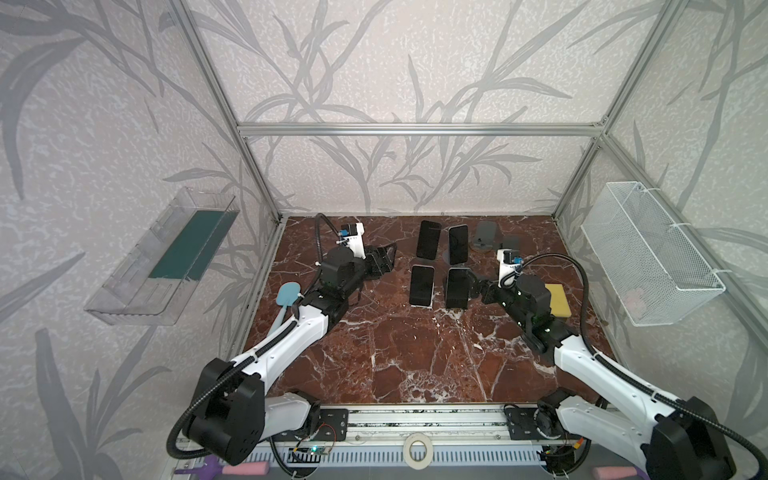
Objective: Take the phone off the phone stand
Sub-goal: 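Reach the left gripper over the pink-framed phone on the white stand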
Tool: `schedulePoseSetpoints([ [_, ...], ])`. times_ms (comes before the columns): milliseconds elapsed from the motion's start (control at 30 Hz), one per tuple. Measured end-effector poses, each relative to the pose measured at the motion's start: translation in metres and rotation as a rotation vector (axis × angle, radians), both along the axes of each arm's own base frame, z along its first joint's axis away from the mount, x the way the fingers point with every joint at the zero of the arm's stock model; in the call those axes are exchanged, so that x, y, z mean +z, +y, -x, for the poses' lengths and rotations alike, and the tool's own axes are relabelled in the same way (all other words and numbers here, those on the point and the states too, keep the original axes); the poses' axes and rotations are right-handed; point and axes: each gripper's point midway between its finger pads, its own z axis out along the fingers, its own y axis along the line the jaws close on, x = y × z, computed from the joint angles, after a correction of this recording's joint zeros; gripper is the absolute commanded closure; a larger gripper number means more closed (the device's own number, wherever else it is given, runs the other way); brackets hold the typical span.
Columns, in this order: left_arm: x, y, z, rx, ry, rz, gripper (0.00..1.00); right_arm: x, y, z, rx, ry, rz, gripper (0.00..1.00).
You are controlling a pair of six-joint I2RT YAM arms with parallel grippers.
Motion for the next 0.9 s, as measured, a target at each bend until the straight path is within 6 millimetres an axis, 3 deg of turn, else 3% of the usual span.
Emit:
schedulePoseSetpoints([
  [200, -0.015, -0.015, -0.011, -0.033, 0.09, -0.007, 0.18, -0.018, -0.009, 0.008, -0.04, 0.047, -0.025, 0.06],
  [467, 0.002, -0.05, 0.002, -0.095, 0.124, -0.086, 0.18, 0.01, -0.029, 0.019, -0.116, -0.022, -0.052, 0.05],
  [567, 0.007, -0.052, 0.003, -0.09, 0.134, -0.103, 0.18, 0.015, -0.032, 0.02, -0.131, -0.037, -0.06, 0.06],
  [900, -0.028, -0.057, 0.021, -0.09, 0.246, -0.188, 0.18, 0.004, -0.044, 0.031, -0.17, -0.036, -0.084, 0.1],
])
